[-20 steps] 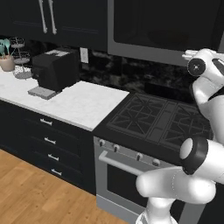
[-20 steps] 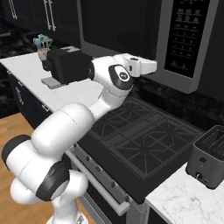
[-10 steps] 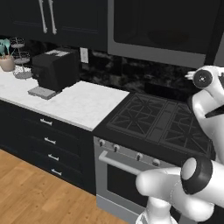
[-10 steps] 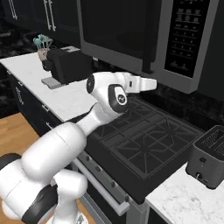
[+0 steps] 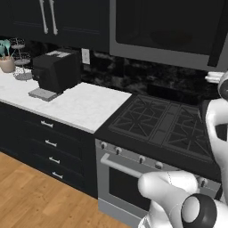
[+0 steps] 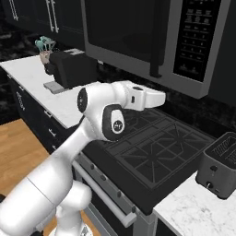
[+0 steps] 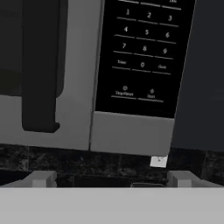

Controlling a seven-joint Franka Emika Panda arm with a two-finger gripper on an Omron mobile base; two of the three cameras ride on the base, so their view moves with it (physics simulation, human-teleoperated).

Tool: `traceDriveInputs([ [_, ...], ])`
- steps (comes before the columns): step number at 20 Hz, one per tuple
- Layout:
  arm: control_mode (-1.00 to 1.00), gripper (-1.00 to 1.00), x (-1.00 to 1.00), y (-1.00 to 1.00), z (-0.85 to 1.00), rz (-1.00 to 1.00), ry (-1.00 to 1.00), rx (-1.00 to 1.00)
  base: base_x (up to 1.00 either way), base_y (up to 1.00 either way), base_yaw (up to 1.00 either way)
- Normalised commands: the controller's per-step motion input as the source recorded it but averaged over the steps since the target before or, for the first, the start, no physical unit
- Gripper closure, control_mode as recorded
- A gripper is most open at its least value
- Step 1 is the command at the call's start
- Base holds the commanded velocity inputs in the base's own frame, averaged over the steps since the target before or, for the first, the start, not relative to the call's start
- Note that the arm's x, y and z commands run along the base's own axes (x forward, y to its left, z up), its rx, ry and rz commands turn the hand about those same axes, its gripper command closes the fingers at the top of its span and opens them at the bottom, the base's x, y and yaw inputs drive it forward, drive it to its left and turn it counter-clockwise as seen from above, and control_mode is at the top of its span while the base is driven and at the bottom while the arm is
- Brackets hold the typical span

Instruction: Pick the broccoli from the sink and place it in the bowl. Then pick the bowl and place it in the microwave. Then close the microwave door and press the start button.

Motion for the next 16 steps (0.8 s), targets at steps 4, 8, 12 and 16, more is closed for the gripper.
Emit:
traceDriveInputs([
  [4, -1.00, -1.00, -0.56, 0.00, 0.52, 0.00, 0.01, 0.17, 0.00, 0.00, 0.00],
  [8, -1.00, 1.00, -0.48, 0.00, 0.36, 0.00, 0.00, 0.11, 0.00, 0.00, 0.00],
  [12, -1.00, 1.00, -0.17, -0.06, 0.03, 0.00, -0.01, 0.01, 0.00, 0.00, 0.00],
  [16, -1.00, 1.00, -0.22, -0.15, -0.01, 0.00, -0.09, 0.00, 0.00, 0.00, 0.00],
])
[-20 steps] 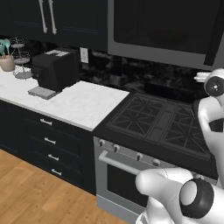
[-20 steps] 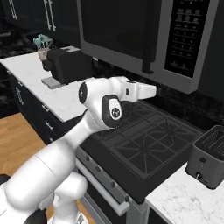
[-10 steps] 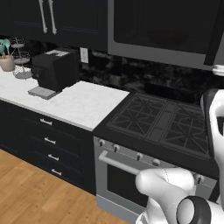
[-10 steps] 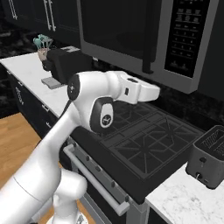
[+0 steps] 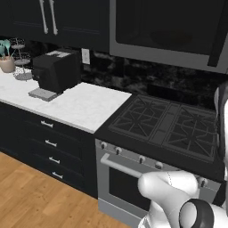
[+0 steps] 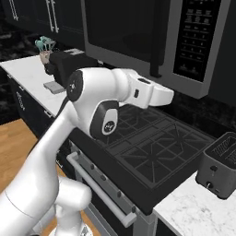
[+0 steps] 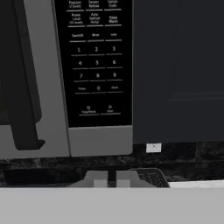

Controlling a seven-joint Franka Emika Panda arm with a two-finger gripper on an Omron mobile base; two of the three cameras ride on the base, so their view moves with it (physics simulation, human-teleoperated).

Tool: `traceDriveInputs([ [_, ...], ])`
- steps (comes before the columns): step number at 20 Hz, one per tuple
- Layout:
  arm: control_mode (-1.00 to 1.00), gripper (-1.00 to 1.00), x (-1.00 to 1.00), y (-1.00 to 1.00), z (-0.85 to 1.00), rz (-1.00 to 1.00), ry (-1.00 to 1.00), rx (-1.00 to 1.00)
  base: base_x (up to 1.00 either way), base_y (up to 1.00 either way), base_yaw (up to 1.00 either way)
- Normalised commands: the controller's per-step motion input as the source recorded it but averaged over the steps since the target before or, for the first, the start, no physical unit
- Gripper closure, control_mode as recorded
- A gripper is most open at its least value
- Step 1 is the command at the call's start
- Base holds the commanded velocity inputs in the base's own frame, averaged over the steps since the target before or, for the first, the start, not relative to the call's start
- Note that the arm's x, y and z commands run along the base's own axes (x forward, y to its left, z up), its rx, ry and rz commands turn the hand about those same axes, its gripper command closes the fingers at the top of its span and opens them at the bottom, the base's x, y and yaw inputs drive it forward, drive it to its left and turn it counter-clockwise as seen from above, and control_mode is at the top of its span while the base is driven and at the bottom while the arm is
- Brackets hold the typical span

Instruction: Pick the broccoli from the sink and place it in the bowl. Then pick the bowl and place it in the microwave. Then close the microwave door and press the start button.

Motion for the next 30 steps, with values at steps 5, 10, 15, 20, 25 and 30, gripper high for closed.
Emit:
traceDriveInputs([
  [5, -1.00, 1.00, 0.00, -0.01, -0.24, 0.00, -0.02, -0.02, 0.00, 0.00, 0.00],
  [10, -1.00, 1.00, 0.18, -0.01, -0.10, 0.00, 0.01, -0.01, 0.00, 0.00, 0.00],
  [15, -1.00, 1.00, 0.41, -0.03, 0.00, 0.00, 0.00, 0.00, 0.00, 0.00, 0.00],
  [20, -1.00, 1.00, 0.12, -0.15, 0.16, 0.00, -0.03, 0.01, 0.00, 0.00, 0.00],
  [25, -1.00, 1.00, 0.02, -0.25, 0.34, 0.00, -0.08, 0.04, 0.00, 0.00, 0.00],
  [30, -1.00, 1.00, 0.18, -0.01, 0.13, 0.00, -0.04, 0.03, 0.00, 0.00, 0.00],
])
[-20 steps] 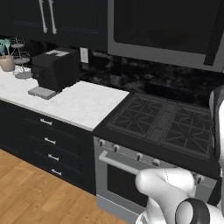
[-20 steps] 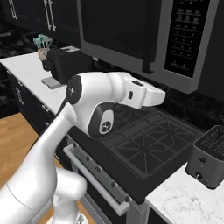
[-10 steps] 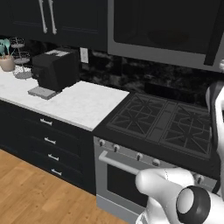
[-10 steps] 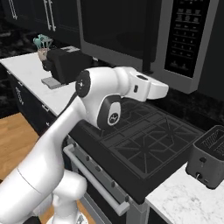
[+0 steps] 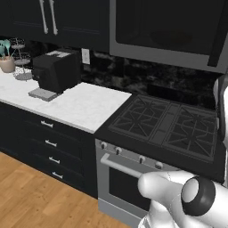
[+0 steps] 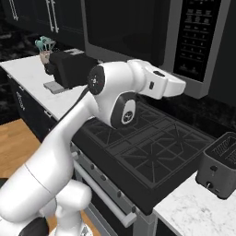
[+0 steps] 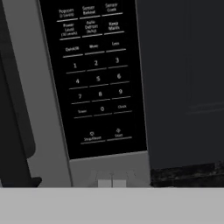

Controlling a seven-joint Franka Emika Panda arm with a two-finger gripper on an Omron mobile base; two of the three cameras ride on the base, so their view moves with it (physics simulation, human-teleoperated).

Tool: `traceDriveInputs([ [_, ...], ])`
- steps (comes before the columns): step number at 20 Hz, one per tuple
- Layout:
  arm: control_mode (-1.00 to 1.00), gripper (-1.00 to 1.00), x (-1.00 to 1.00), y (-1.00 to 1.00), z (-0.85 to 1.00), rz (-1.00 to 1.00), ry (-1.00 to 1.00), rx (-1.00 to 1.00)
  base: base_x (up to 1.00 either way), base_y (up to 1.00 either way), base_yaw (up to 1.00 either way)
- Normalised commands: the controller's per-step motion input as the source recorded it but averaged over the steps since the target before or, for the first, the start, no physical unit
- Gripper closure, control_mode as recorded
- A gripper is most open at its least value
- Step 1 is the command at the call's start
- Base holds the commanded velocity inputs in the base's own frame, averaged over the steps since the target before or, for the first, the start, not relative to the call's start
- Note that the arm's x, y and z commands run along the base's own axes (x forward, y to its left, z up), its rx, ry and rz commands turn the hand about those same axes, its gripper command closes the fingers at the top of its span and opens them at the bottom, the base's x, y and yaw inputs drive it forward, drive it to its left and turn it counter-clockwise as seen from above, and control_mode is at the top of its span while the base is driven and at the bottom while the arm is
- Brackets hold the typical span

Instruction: Pick the broccoli from the sink and place it in the bowl. Then pick the bowl and place it in the microwave. Then close the microwave door and press the start button.

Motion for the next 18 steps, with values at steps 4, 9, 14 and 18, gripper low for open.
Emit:
traceDriveInputs([
  [4, -1.00, 1.00, 0.16, -0.02, 0.00, 0.00, 0.00, 0.00, 0.00, 0.00, 0.00],
  [9, -1.00, 1.00, 0.15, -0.26, 0.04, 0.00, 0.00, 0.01, 0.00, 0.00, 0.00],
  [14, -1.00, 1.00, 0.13, -0.28, 0.05, 0.00, 0.00, 0.00, 0.00, 0.00, 0.00],
  [18, -1.00, 1.00, 0.19, -0.16, 0.00, 0.00, 0.00, 0.00, 0.00, 0.00, 0.00],
])
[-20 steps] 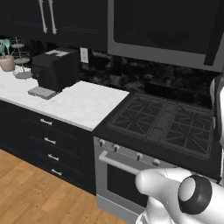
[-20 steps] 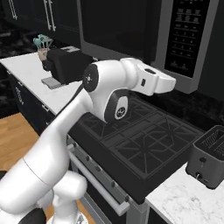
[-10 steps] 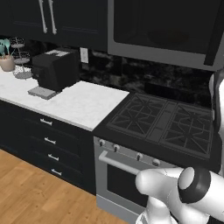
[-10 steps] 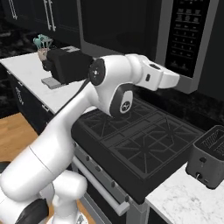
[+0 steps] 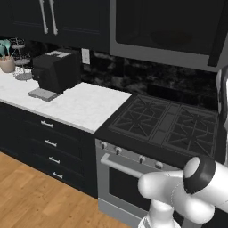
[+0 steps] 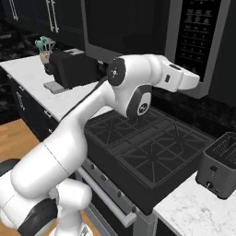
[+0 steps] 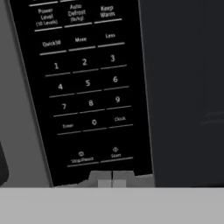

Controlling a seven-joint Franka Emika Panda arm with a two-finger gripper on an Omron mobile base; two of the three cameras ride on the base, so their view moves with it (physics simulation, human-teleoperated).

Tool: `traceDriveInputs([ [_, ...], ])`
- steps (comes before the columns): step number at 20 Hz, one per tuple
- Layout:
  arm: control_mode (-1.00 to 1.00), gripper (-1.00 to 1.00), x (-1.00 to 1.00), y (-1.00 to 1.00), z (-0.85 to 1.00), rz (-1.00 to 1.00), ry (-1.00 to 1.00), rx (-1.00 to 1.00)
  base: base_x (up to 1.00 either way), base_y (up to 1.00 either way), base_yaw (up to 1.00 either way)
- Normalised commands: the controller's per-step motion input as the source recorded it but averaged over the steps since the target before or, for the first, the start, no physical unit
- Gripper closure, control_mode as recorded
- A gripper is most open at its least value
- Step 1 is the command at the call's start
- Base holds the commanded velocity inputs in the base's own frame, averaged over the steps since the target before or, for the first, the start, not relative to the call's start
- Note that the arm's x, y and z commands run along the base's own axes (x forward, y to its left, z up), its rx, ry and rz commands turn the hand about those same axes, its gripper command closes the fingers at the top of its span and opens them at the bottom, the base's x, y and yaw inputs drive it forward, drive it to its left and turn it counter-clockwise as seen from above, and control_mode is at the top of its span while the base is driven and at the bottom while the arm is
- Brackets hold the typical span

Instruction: Pick the broccoli from the sink and place it in the bowl. Then pick the bowl and place it in the microwave. Then close the microwave door and press the start button.

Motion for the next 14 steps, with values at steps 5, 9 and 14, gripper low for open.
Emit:
traceDriveInputs([
  [5, -1.00, 1.00, 0.33, -0.15, -0.02, 0.00, 0.00, 0.00, 0.00, 0.00, 0.00],
  [9, -1.00, 1.00, 0.35, -0.19, -0.03, 0.00, 0.00, 0.00, 0.00, 0.00, 0.00],
  [14, -1.00, 1.00, 0.01, -0.22, -0.05, 0.00, 0.00, 0.00, 0.00, 0.00, 0.00],
])
